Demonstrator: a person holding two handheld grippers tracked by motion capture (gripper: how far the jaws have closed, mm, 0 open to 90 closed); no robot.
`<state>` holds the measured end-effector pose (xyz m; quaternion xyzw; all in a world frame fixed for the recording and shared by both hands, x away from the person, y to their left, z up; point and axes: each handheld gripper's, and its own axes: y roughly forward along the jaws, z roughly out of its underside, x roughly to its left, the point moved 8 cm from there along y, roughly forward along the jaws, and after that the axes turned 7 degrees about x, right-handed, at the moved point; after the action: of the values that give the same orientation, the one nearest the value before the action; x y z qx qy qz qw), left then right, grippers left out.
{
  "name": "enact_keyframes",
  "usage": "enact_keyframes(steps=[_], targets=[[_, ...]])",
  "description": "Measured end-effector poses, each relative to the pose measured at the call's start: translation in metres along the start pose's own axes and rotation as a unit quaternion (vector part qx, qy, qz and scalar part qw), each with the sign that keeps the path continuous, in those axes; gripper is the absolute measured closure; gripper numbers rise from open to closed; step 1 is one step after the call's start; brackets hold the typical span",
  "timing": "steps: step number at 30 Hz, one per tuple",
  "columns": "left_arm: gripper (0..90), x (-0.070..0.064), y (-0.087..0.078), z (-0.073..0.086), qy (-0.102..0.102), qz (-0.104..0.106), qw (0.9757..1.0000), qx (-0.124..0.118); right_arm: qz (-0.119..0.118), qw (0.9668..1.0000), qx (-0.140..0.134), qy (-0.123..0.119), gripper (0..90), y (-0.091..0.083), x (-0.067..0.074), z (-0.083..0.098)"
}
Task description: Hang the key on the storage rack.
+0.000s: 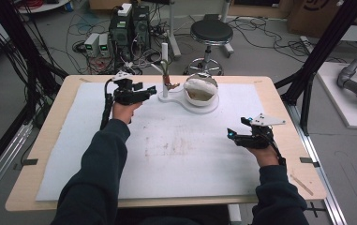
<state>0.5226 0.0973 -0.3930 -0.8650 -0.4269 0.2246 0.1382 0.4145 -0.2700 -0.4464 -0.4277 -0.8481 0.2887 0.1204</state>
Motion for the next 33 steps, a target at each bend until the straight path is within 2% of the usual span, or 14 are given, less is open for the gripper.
enact_keyframes(steps=[2,5,10,13,16,21,25,27,29,33], targets=[[23.7,0.006,-0.008,0.003,0.000,0.005,0.9999,-0.012,-0.002,1.0000,0.001,-0.001,23.8,0.001,0.001,0.000],[23.4,0.009,-0.021,0.006,0.007,0.019,0.9995,-0.024,-0.003,1.0000,0.003,-0.001,23.8,0.002,0.002,0.000],[23.5,0.005,-0.046,0.008,0.045,0.043,0.9965,-0.057,-0.008,1.0000,0.005,-0.002,23.7,0.004,0.004,0.000],[23.5,0.002,-0.060,0.017,0.066,0.043,0.9948,-0.065,-0.009,1.0000,0.003,-0.002,21.8,0.004,0.005,-0.001],[23.3,0.000,-0.072,0.028,0.083,0.029,0.9939,-0.066,-0.010,0.9999,0.005,-0.001,21.6,0.005,0.005,0.000],[20.0,0.000,-0.083,0.043,0.093,0.007,0.9933,-0.068,-0.012,0.9999,0.004,-0.001,21.5,0.008,0.006,-0.001],[19.7,0.001,-0.089,0.053,0.094,-0.008,0.9928,-0.074,-0.013,0.9999,0.007,-0.002,21.5,0.008,0.005,0.000],[19.7,0.001,-0.092,0.059,0.088,-0.010,0.9931,-0.078,-0.012,0.9999,0.006,-0.002,21.5,0.008,0.005,0.000],[19.0,0.001,-0.094,0.064,0.085,-0.016,0.9940,-0.067,-0.011,0.9999,0.006,-0.003,21.5,0.008,0.005,0.000],[19.0,0.003,-0.099,0.072,0.087,-0.019,0.9933,-0.074,-0.011,0.9999,0.008,-0.002,21.5,0.008,0.006,0.000]])
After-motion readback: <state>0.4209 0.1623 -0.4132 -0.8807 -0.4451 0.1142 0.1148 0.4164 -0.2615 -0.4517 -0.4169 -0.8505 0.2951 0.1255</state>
